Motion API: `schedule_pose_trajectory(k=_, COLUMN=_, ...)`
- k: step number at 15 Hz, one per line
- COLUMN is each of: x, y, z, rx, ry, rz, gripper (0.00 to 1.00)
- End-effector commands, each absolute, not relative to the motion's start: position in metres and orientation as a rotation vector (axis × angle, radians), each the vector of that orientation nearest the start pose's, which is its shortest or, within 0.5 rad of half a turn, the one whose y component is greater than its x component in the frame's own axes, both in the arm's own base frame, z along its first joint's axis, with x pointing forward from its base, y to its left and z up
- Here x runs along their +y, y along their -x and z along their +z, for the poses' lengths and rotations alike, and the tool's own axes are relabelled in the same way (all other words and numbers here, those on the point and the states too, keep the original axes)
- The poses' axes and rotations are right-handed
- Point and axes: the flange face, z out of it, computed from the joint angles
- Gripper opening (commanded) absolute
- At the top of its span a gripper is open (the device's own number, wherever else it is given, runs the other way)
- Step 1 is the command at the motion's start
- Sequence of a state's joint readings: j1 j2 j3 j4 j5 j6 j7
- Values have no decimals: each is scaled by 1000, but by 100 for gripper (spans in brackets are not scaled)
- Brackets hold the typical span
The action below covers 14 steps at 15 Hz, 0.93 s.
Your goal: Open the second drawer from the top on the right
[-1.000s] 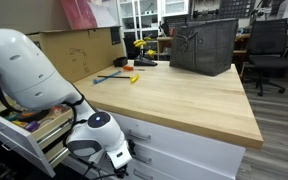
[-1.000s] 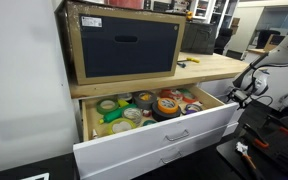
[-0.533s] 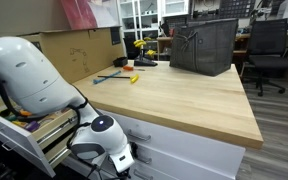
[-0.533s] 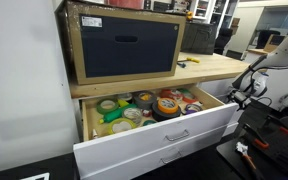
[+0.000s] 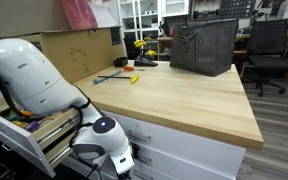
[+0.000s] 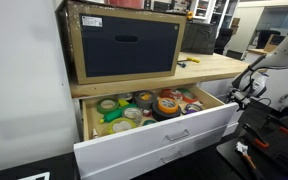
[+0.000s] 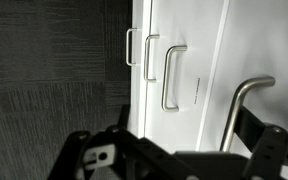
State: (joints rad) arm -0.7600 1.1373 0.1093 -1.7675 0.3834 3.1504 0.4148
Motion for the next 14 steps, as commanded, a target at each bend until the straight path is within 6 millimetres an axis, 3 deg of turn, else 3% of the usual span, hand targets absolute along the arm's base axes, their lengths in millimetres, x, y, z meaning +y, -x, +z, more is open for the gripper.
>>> schedule_pose_trajectory(k=1, x=-422, y=-430, z=-77, rx=2203, ry=2154, rz=-308, gripper=100)
schedule_pose_trajectory(k=6, x=-413, y=-398, z=-81, rx=2241, ry=2185, rz=-175, gripper=100)
schedule_pose_trajectory(k=11, x=-407, y=-386, z=-75, rx=2214, ry=2197, rz=-126, gripper=100)
schedule_pose_trajectory(k=14, x=-405, y=-382, z=-70, rx=2175, ry=2218, rz=-183, gripper=100)
